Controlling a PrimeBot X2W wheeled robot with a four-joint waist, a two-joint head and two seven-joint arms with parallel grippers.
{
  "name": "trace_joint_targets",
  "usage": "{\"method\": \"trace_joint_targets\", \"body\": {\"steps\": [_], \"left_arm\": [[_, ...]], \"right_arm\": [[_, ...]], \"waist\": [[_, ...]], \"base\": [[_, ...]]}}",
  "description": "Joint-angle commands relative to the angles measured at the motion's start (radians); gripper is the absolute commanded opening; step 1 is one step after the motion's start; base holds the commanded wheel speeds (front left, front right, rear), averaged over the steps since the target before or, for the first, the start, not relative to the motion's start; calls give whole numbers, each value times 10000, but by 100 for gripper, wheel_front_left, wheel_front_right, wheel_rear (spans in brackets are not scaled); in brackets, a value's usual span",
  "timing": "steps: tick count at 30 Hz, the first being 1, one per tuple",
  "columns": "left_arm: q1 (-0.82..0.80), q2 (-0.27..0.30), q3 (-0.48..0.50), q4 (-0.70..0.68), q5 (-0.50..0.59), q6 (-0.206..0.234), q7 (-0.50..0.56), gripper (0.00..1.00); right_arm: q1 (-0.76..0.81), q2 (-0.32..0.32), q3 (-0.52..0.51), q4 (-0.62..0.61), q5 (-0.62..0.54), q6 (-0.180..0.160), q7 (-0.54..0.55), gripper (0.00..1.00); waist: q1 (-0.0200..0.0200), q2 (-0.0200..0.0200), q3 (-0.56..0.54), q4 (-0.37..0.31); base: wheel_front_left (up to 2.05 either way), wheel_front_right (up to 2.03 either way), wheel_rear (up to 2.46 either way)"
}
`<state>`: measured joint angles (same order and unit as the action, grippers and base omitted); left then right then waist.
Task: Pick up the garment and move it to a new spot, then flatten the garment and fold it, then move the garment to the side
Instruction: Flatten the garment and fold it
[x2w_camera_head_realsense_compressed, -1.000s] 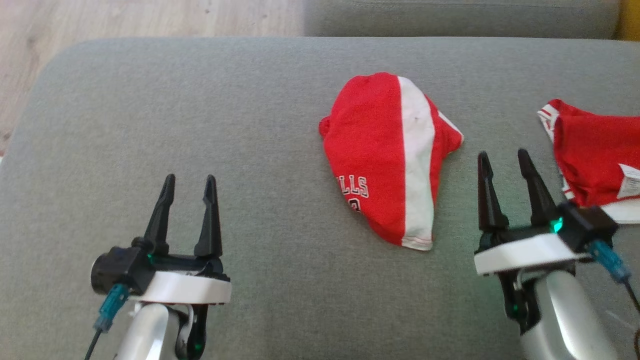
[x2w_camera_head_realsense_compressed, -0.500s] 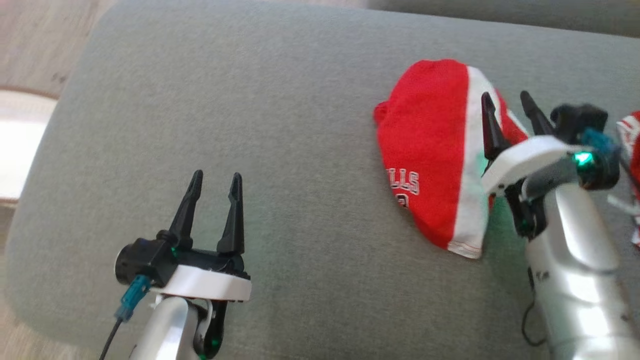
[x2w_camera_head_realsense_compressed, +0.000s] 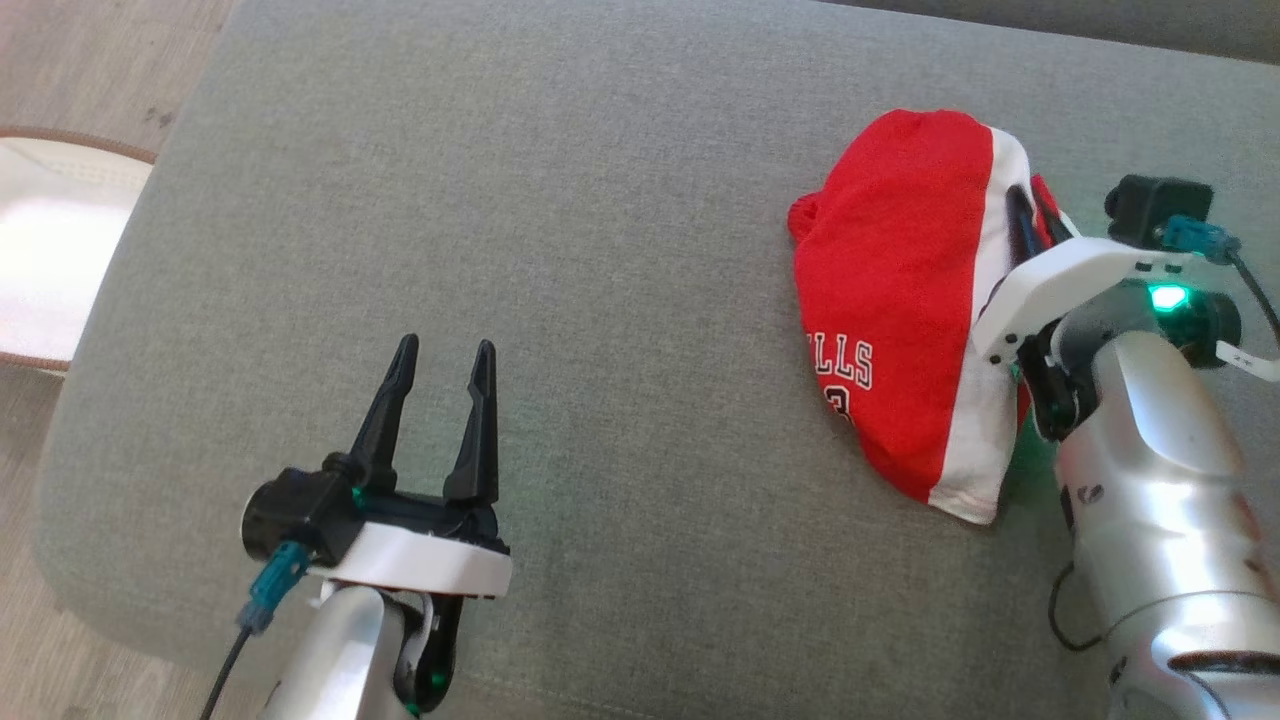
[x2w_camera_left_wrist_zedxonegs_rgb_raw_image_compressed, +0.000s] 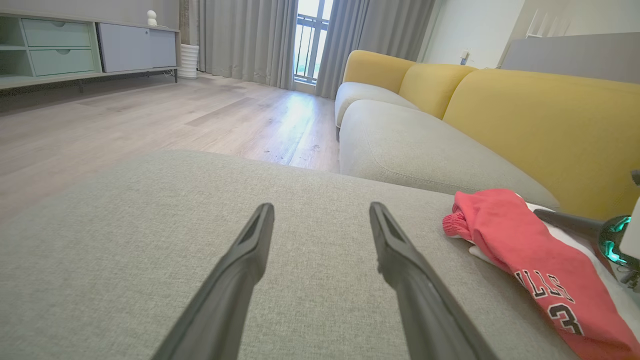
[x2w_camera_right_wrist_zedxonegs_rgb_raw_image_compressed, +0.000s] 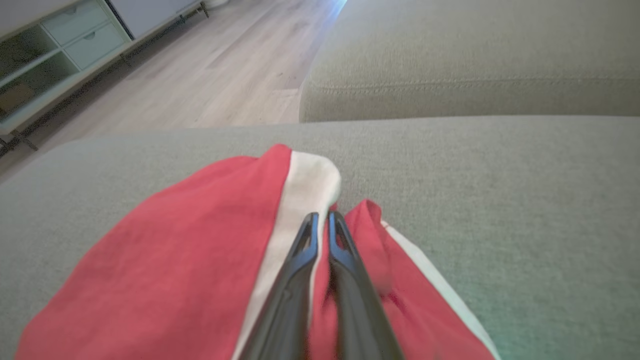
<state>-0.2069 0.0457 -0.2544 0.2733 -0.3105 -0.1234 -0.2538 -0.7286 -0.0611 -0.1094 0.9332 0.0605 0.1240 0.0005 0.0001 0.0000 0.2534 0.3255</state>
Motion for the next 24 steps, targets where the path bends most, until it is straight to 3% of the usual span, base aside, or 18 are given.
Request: {"method": "trace_joint_targets", "body": {"steps": [1,8,14,20,24], "left_arm": [[-380,47,291,-251,-108,7,-80,100],[-362,46,303,-218,-152,34,-80,100],[-132,46,513,-253,-153,52,-80,100],[68,46,598,-378,-189,59,-80,100],[154,45,596,-486,-230,92,-80,100]], "right_arm": [[-537,96,211,-230,81,67,-375,0],[-1046,-116,317,-169,-248,67,-1477,0],[-1770,-860,943,-583,-730,67,-2178,0],[-2584,-1295,2136,-1669,-1329,67,-2517,0],[-2525,-1009,3381,-2534,-1500,67,-2592,0]], "waist": [[-1,0,-28,-61],[-1,0,-291,-253],[-1,0,-846,-516],[-1,0,-1173,-671],[-1,0,-1254,-700]], "base": [[0,0,0],[0,0,0],[0,0,0],[0,0,0],[0,0,0]]}}
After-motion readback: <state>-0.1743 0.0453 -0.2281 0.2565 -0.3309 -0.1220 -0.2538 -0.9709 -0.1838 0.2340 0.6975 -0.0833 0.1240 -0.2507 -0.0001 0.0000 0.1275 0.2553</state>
